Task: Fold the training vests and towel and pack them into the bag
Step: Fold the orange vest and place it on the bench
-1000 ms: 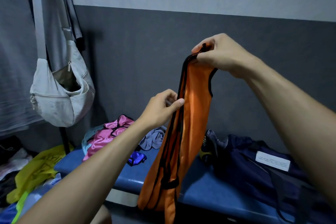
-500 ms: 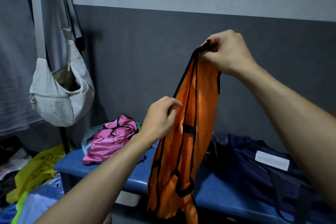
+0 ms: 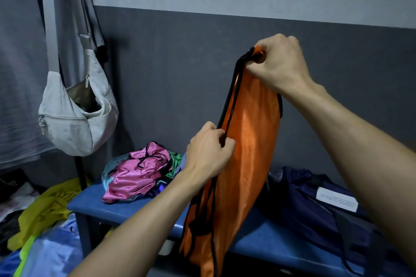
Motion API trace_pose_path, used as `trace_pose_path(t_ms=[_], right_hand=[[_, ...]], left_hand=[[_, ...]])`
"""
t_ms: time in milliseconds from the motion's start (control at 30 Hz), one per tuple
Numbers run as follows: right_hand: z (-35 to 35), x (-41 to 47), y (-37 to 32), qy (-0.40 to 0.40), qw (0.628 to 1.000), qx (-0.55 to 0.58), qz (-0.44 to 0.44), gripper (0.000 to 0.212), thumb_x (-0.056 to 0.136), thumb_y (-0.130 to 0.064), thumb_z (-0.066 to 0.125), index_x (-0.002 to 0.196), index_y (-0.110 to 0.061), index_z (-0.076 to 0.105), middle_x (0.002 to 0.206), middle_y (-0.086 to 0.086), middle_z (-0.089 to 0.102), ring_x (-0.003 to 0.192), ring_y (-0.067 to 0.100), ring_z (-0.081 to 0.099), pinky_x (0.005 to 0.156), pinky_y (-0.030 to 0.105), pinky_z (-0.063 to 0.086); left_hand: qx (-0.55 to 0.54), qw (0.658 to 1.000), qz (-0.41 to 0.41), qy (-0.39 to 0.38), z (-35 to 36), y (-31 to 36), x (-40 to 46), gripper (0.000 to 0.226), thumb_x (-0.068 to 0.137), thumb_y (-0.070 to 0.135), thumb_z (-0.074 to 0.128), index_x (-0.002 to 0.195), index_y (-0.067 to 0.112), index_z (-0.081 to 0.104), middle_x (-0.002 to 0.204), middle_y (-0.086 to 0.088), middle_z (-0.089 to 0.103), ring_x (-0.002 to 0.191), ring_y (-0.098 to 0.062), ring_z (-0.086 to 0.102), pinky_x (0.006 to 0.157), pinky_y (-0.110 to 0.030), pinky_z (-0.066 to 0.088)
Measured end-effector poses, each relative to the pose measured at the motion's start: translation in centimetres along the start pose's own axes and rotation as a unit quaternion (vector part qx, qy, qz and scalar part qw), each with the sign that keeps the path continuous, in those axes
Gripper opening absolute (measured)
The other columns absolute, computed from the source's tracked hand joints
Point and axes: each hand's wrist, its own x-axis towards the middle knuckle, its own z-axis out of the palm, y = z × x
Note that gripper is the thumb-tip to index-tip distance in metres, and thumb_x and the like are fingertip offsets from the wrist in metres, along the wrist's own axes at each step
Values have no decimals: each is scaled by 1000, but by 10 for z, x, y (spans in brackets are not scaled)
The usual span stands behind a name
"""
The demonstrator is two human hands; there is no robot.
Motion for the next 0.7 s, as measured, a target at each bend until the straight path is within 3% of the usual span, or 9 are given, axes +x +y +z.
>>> trace_pose_path(t_ms=[200, 400, 533, 700], right_hand=[[2, -6, 12, 2, 1000, 15, 22, 18, 80, -22, 62, 70, -8, 67, 65, 6, 66, 64, 24, 63, 60, 38, 52], [9, -15, 24, 34, 997, 46, 49, 16, 85, -22, 66, 77, -10, 74, 72, 2, 72, 70, 19, 68, 65, 37, 56], [10, -21, 42, 76, 989, 76, 96, 16, 83, -23, 66, 84, -11, 78, 74, -4, 70, 71, 11, 66, 61, 19, 48], [20, -32, 77, 68, 976, 97, 182, 18, 78, -29, 66, 84, -20, 80, 77, -4, 72, 85, 21, 70, 83, 35, 56]], left_hand=[[25, 991, 110, -67, -7, -34, -4, 45, 104, 33, 52, 65, 20, 35, 77, 5, 37, 68, -12, 42, 64, -33, 28], [28, 981, 160, -110, -12, -77, -6, 46, 94, 32, 70, 62, 16, 41, 71, 6, 39, 63, -15, 42, 60, -30, 23], [50, 976, 146, -150, -10, -111, -12, 33, 82, 33, 66, 63, 13, 48, 69, 3, 46, 63, -17, 46, 61, -29, 23], [73, 968, 95, -221, -7, -156, -17, 31, 84, 25, 74, 65, 23, 50, 69, 10, 45, 63, -11, 44, 60, -31, 26]])
